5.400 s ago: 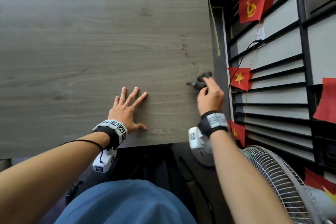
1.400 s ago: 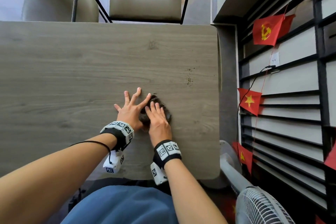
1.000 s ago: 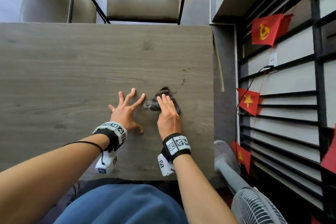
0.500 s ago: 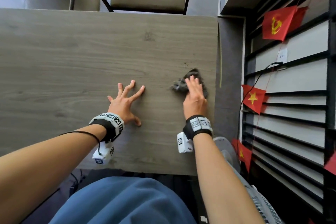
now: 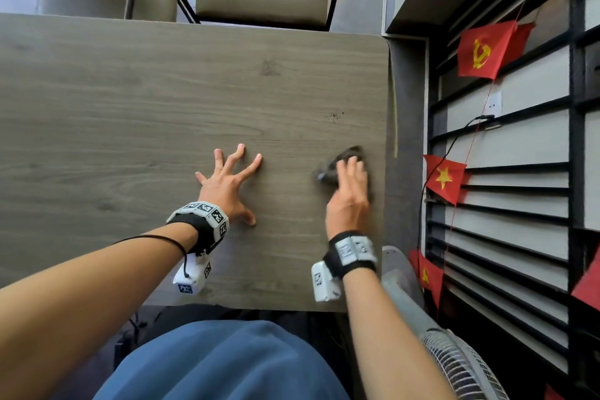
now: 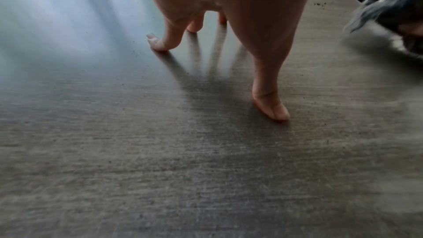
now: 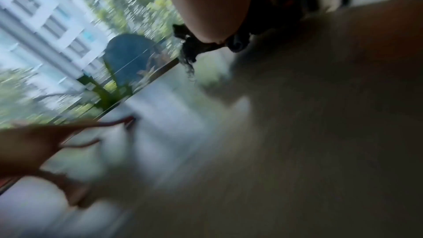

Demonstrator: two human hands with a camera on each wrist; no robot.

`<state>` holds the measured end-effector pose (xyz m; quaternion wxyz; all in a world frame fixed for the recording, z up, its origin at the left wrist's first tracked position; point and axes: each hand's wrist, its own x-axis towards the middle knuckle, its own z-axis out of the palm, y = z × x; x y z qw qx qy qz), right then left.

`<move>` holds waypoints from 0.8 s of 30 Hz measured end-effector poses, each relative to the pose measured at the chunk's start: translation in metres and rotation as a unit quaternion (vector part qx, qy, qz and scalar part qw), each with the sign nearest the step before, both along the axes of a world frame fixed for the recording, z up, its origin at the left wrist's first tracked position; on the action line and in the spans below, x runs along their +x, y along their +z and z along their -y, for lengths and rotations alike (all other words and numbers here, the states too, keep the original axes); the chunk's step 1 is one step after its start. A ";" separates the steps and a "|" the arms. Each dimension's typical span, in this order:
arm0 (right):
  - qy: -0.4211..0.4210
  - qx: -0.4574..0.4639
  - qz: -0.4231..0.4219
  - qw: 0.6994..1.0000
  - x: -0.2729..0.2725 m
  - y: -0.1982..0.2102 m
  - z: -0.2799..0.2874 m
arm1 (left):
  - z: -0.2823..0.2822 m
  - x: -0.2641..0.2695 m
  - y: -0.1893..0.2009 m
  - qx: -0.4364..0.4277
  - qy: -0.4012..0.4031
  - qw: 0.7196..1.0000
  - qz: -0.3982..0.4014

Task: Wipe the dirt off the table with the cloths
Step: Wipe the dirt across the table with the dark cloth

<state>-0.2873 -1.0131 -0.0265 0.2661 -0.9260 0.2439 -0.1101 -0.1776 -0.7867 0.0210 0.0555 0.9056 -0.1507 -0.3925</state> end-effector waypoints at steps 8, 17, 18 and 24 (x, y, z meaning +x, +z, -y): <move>0.280 0.053 -0.038 0.958 0.006 -0.010 -0.083 | -0.001 0.000 -0.004 0.005 -0.004 1.000 0.008; 0.133 0.071 -0.043 0.988 0.045 -0.010 0.007 | 0.000 0.000 -0.003 -0.001 0.003 1.000 -0.003; 0.119 0.077 -0.037 0.989 0.047 -0.008 0.005 | 0.000 -0.001 -0.003 -0.003 0.003 1.000 -0.003; 0.098 0.131 -0.027 0.986 0.060 0.001 -0.047 | 0.001 0.000 0.000 0.006 0.002 1.000 -0.009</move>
